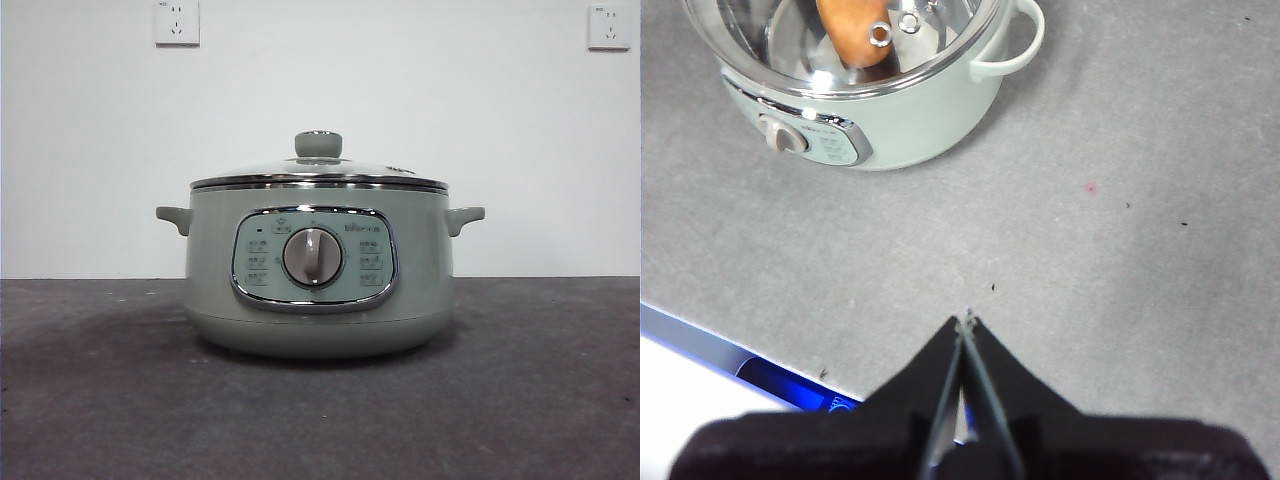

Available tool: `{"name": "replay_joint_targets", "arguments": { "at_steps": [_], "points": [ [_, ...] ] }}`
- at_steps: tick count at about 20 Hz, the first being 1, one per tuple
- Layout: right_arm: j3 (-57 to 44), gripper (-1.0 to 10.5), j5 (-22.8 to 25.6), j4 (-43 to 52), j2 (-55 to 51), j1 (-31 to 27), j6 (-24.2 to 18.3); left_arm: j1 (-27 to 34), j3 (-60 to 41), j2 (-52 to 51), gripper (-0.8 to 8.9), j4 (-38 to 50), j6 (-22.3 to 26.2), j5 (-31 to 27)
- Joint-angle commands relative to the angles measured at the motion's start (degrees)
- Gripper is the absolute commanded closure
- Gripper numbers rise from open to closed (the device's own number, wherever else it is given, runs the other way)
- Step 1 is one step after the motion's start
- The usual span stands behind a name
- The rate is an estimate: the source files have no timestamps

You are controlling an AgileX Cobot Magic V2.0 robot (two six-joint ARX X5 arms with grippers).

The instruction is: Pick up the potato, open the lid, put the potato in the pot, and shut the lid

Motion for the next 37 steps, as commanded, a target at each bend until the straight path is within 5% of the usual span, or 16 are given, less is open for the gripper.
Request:
{"name": "replay_joint_targets", "arguments": {
  "at_steps": [1,6,12,15,23,37],
  "points": [
    [-0.5,9.5,0.0,-1.2,0.2,0.2,0.2,5.4,-17.0,-8.7,8.14,14.2,-5.0,-0.3],
    [-0.5,9.5,0.0,-1.2,0.2,0.2,0.2,11.8,-48.4,-26.9,8.14,41.7,-8.5,1.2],
    [-0.5,9.5,0.7,-1.2,0.5,0.2,0.2,14.2,-64.7,-37.4,8.14,43.7,-9.7,1.2],
    [-0.5,9.5,0.9,-1.2,0.6,0.2,0.2,14.2,-68.7,-39.7,8.14,43.7,-15.9,-9.1],
    [-0.5,9.5,0.9,-1.2,0.6,0.2,0.2,14.2,-73.4,-48.2,8.14,40.1,-16.2,-21.9],
    [-0.5,9.5,0.9,-1.2,0.6,0.2,0.2,14.2,-73.4,-49.0,8.14,40.4,-16.0,-21.7]
  ]
}}
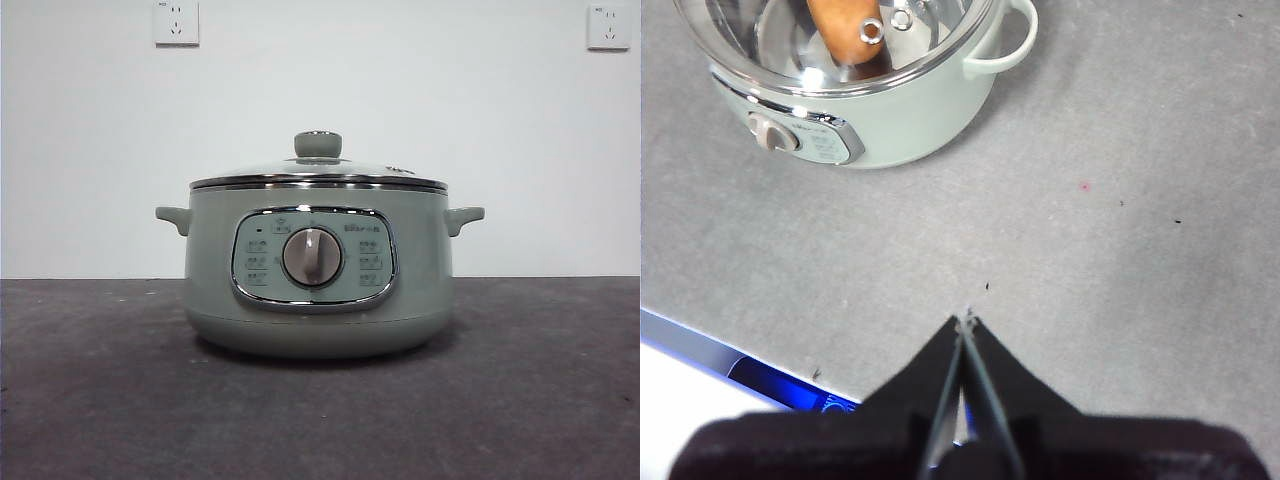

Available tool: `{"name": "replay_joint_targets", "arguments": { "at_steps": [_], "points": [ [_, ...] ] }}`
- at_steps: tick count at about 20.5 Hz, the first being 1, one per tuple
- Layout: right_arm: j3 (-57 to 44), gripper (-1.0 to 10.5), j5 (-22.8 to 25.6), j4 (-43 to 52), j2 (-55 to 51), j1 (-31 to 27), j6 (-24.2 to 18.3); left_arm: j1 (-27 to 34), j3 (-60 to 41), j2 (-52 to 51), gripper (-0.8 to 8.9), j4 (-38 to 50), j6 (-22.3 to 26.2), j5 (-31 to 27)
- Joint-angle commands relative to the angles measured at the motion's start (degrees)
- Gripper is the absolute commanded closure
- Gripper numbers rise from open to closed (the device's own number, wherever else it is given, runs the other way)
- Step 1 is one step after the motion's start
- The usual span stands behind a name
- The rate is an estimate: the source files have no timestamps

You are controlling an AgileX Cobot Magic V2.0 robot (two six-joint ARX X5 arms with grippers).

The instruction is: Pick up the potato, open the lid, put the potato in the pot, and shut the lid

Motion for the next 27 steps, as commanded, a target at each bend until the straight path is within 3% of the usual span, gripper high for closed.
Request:
{"name": "replay_joint_targets", "arguments": {
  "at_steps": [1,3,5,8,10,14,18,27],
  "points": [
    [-0.6,9.5,0.5,-1.0,0.0,0.0,-1.0,0.2,-0.6,0.3,8.14,0.0,0.1,-0.1],
    [-1.0,9.5,4.6,-0.3,-1.6,-3.6,-10.3,0.2,-0.6,0.7,8.14,0.0,0.1,0.0],
    [-5.4,9.5,3.5,6.6,-6.4,-11.0,-16.9,0.2,-0.6,1.2,8.14,0.0,0.1,-0.1],
    [-21.6,9.5,-3.7,26.4,-20.3,-24.7,-17.8,0.2,-0.6,1.6,8.14,0.0,0.1,-0.1],
    [-35.3,9.5,-3.4,40.9,-29.4,-31.9,-18.3,0.2,-0.6,2.0,8.14,0.0,0.1,-0.1],
    [-60.7,9.5,-7.6,67.3,-40.7,-39.4,-14.8,0.2,-0.6,2.2,8.14,0.0,0.1,-0.1],
    [-72.3,9.5,-8.3,70.2,-45.6,-40.0,-12.7,0.2,-0.6,2.2,8.14,0.0,0.1,-0.1],
    [-77.2,9.5,-7.4,67.1,-51.0,-40.0,-14.4,0.2,-0.6,2.2,8.14,0.0,0.1,0.0]
  ]
}}
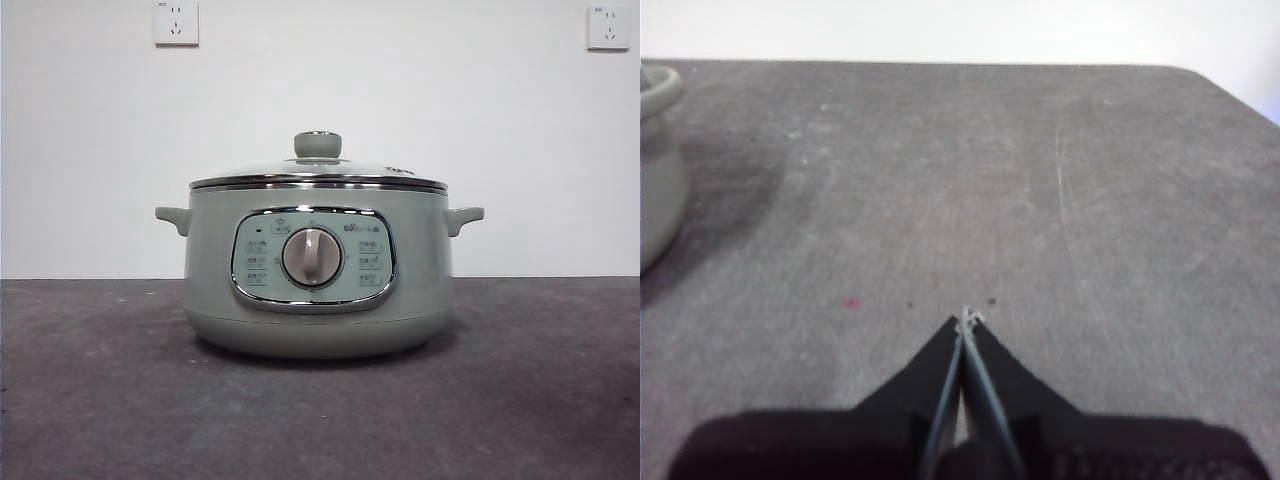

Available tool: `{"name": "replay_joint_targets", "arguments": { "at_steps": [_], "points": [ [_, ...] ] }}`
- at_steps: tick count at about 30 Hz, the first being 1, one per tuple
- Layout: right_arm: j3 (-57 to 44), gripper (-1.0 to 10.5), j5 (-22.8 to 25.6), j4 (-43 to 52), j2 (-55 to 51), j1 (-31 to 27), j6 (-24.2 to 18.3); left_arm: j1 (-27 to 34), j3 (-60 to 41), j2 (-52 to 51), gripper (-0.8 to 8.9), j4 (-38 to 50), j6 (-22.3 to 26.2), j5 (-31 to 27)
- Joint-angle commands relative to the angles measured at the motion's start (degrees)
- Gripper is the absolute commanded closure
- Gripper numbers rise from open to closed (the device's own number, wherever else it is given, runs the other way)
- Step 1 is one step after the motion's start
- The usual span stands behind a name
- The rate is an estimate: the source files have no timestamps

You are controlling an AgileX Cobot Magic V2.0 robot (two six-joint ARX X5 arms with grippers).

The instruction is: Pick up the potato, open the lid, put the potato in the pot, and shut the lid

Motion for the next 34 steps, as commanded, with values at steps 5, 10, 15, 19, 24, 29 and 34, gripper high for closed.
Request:
{"name": "replay_joint_targets", "arguments": {
  "at_steps": [5,10,15,19,24,29,34],
  "points": [
    [-0.6,9.5,0.3,0.5,-2.3,0.0,-0.3,0.2,-0.6,0.0,8.14,0.0,0.1,0.0],
    [-0.6,9.5,0.3,0.4,-2.3,0.0,-0.3,0.2,-0.6,0.0,8.14,0.0,0.1,0.0],
    [-0.6,9.5,0.3,0.3,-2.2,0.0,-0.3,0.2,-0.6,0.0,8.14,0.0,0.1,-0.1],
    [-0.6,9.5,0.3,0.3,-2.2,0.0,-0.3,0.2,-0.6,0.0,8.14,0.0,0.1,-0.1],
    [-0.6,9.5,0.3,0.3,-2.2,0.0,-0.3,0.2,-0.6,0.0,8.14,0.0,0.1,-0.1],
    [-0.6,9.5,0.3,0.3,-2.2,0.0,-0.3,0.2,-0.6,0.0,8.14,0.0,0.1,-0.1],
    [-0.6,9.5,0.3,0.3,-2.2,0.0,-0.3,0.2,-0.6,0.0,8.14,0.0,0.1,-0.1]
  ]
}}
